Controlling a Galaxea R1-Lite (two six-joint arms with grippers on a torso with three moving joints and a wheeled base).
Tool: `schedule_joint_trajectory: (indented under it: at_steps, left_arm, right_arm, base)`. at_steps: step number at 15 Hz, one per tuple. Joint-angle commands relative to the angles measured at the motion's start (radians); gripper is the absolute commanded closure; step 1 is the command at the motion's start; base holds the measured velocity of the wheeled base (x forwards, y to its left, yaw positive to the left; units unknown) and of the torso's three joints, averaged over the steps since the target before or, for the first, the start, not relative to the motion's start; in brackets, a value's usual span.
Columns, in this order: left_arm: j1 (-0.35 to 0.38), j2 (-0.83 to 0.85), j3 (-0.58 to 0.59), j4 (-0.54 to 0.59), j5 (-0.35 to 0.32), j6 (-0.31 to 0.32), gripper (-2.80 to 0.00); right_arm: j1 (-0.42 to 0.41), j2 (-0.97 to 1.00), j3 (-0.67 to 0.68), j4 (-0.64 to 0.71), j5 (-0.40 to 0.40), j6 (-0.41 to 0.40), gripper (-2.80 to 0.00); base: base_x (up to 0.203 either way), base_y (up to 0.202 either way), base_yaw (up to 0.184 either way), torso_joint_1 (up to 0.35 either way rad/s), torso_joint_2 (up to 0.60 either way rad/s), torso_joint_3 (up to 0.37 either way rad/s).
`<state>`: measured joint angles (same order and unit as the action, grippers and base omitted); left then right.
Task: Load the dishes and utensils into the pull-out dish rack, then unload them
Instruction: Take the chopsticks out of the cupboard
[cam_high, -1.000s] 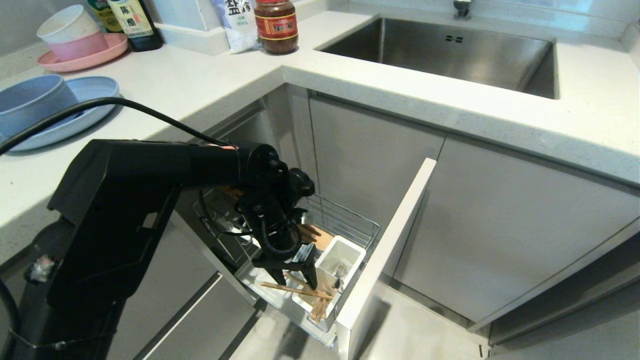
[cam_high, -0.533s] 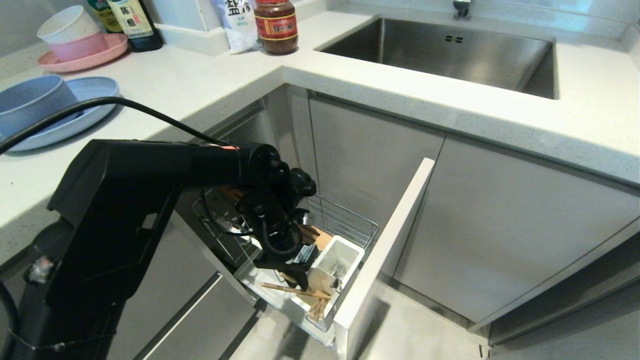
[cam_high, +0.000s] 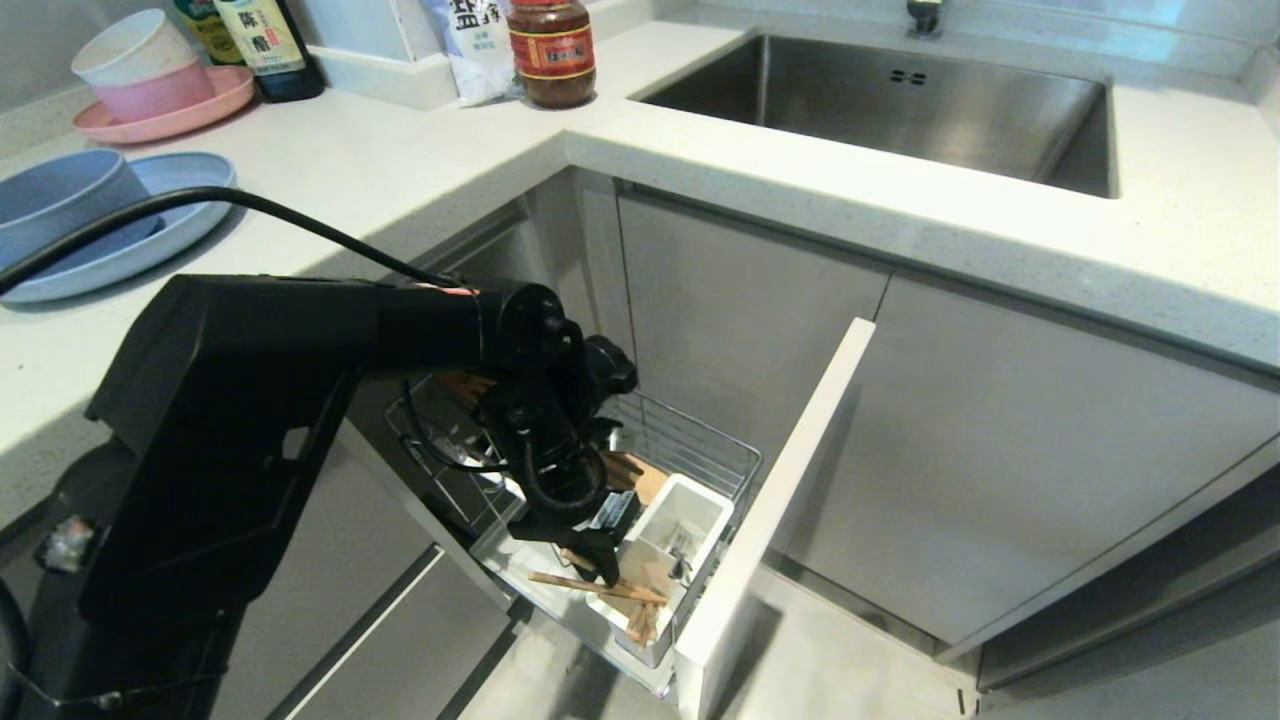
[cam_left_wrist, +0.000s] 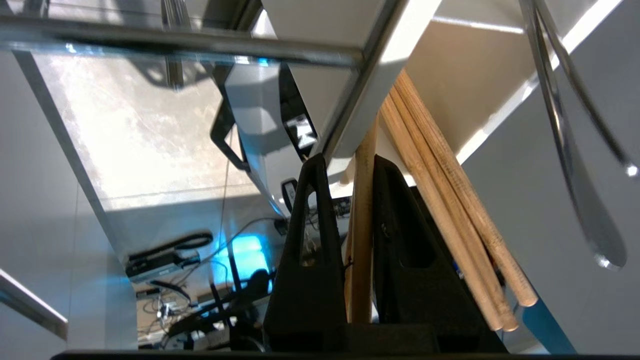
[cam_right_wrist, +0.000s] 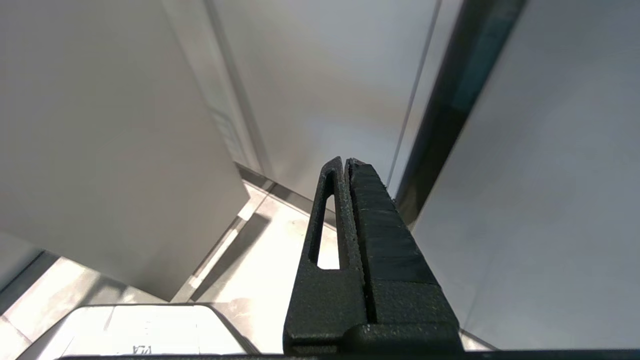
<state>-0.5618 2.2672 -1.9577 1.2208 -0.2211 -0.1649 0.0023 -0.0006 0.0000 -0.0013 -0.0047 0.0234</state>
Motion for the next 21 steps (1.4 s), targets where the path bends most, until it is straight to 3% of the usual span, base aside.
schedule_joint_trajectory:
  at_steps: [1,12,21]
  left_arm:
    - [-0.012,-0.037,0.0,0.034,-0.007,-0.001,0.0]
    - [-0.021,-0.083,0.002,0.072,-0.009,-0.001,0.0]
    - [-0.042,-0.256,0.003,0.184,0.006,0.002,0.0]
  right_arm:
    - [0.001,-0.004,0.002,0.0,0.0,0.0,0.0]
    - [0.001,-0.004,0.002,0.0,0.0,0.001,0.0]
    - [0.001,-0.004,0.002,0.0,0.0,0.0,0.0]
  base:
    - [0.0,0.0,0.0,0.0,0.0,0.0]
    - [0.0,0.0,0.0,0.0,0.0,0.0]
    - [0.0,0.0,0.0,0.0,0.0,0.0]
